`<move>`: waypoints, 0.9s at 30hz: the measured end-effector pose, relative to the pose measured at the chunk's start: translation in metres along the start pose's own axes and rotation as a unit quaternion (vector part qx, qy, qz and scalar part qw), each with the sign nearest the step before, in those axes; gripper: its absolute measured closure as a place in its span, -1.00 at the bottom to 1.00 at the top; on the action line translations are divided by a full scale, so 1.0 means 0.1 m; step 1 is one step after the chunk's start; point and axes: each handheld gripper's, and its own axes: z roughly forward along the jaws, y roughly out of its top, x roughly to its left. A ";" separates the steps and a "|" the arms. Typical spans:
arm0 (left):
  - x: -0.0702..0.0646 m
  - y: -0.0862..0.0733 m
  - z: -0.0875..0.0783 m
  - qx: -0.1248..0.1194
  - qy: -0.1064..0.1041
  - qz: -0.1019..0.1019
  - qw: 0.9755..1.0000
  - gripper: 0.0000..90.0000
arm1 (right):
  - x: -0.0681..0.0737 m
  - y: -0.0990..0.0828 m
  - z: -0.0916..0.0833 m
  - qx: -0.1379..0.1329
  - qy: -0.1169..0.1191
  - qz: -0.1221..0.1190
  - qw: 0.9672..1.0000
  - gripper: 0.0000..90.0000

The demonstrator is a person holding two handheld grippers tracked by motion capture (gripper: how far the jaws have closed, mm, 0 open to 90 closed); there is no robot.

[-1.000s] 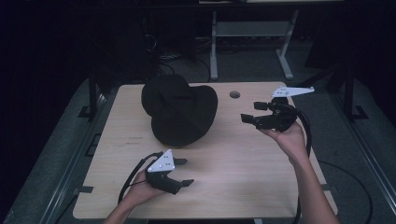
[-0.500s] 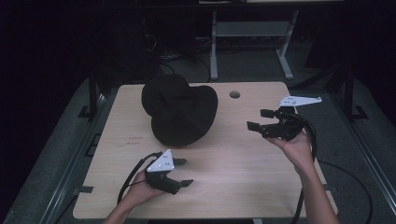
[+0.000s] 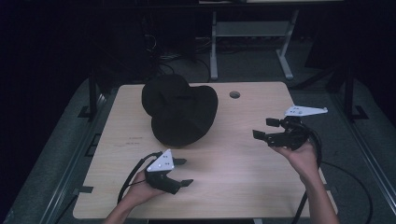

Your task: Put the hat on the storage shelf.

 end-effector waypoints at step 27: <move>0.00 0.00 0.00 -0.001 0.002 -0.003 1.000 -0.41 | -0.01 -0.43 -0.25 -0.013 -0.018 0.029 0.999 -0.64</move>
